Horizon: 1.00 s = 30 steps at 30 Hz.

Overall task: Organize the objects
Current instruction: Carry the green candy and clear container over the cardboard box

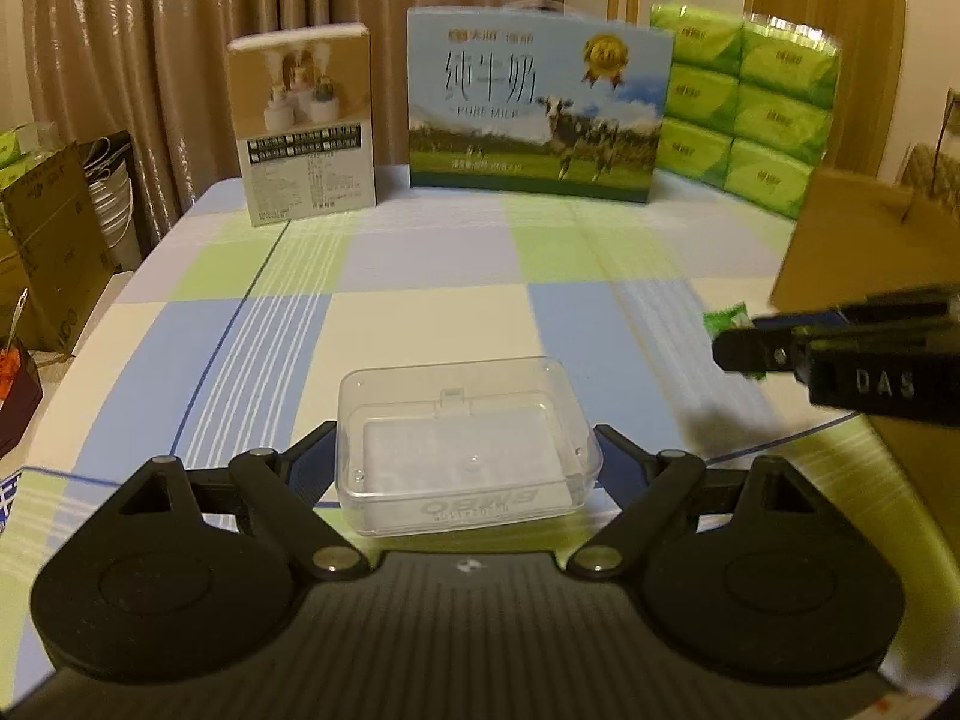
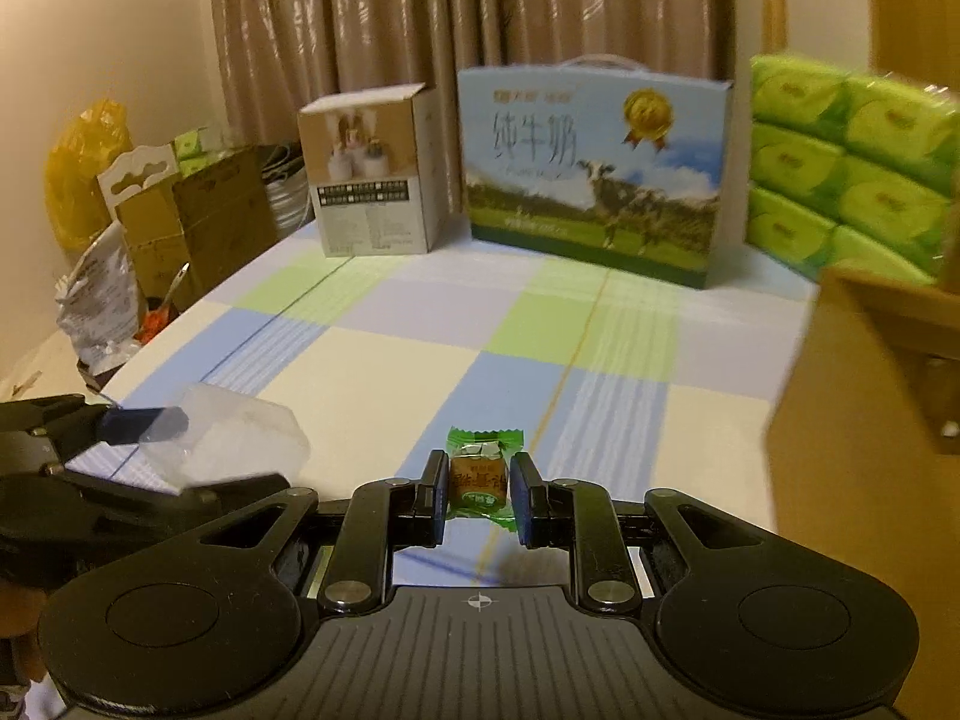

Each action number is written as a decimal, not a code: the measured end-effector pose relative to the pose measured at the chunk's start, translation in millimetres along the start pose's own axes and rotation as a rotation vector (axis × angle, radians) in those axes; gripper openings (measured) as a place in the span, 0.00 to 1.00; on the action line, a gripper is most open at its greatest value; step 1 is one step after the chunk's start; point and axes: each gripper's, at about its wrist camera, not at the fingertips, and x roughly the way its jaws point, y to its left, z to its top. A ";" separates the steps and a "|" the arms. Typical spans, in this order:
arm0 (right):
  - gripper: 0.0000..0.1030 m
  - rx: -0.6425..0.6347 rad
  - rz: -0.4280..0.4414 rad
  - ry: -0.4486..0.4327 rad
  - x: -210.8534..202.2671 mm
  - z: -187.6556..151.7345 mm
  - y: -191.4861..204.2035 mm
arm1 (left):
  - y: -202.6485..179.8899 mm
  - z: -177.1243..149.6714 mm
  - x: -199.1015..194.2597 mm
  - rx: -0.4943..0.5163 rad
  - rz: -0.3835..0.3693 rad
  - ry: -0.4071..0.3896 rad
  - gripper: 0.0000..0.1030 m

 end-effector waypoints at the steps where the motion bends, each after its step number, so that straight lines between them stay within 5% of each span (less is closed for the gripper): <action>1: 0.18 -0.005 -0.009 -0.002 -8.9 -1.7 1.9 | -2.8 -0.1 -7.8 -0.009 0.004 -0.004 0.83; 17: 0.18 0.141 -0.070 -0.003 -159.8 -29.1 13.0 | -54.9 -12.4 -140.4 -0.018 -0.053 0.006 0.83; 30: 0.18 0.116 -0.115 -0.004 -264.7 -66.5 24.9 | -103.3 -35.6 -229.5 -0.003 -0.081 -0.005 0.83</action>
